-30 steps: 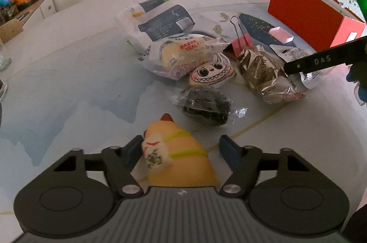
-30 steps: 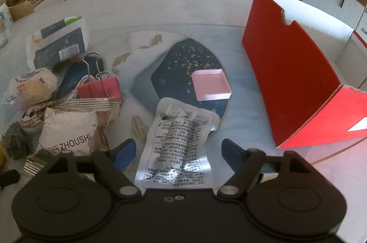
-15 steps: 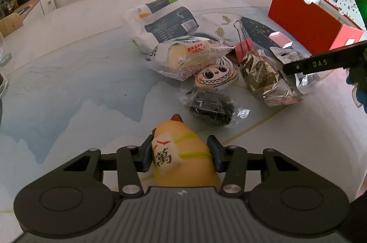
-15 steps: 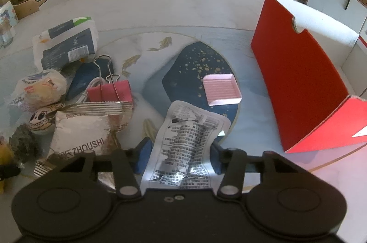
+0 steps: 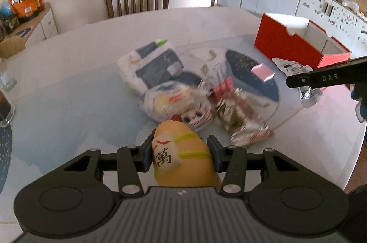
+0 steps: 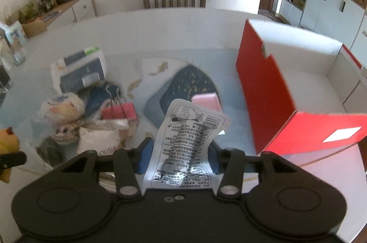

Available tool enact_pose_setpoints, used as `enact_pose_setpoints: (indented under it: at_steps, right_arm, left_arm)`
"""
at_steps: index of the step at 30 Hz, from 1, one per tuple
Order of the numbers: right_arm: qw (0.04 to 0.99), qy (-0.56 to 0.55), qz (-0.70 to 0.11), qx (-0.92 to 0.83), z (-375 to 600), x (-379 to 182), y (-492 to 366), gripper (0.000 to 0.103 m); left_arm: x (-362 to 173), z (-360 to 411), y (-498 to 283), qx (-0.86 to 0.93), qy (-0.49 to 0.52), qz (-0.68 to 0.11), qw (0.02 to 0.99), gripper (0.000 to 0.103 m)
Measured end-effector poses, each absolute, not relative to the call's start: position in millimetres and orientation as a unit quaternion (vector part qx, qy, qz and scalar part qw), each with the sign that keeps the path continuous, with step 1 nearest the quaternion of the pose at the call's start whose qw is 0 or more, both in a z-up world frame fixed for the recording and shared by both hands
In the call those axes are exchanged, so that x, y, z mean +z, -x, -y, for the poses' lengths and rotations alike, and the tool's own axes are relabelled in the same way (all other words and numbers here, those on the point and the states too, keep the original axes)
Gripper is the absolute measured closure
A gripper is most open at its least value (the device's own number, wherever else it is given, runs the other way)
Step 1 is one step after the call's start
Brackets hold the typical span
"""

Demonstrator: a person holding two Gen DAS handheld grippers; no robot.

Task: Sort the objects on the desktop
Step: 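Carry chick toy with left tool while right tool carries packet into red box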

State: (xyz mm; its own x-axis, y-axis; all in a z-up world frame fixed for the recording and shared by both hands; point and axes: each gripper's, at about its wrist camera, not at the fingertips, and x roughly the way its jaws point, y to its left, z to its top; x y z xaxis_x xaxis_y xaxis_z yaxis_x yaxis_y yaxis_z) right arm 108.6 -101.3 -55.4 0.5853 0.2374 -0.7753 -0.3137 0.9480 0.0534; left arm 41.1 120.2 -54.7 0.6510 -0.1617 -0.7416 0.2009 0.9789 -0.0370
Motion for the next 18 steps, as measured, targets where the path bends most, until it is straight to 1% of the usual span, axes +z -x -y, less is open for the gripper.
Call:
enact_pose_setpoints:
  at_steps: [9,18]
  right_arm:
    - [0.894,0.036,-0.400,0.200,136,-11,-120,0.054]
    - [0.898,0.032,-0.384,0.210,184,10,-147,0.054]
  left_arm:
    - [-23,-74,-55,-0.097,-0.013,-0.380,0.920,0.056]
    - [-3,-17,-78,-0.097,-0.013,-0.364,0.926,0.056]
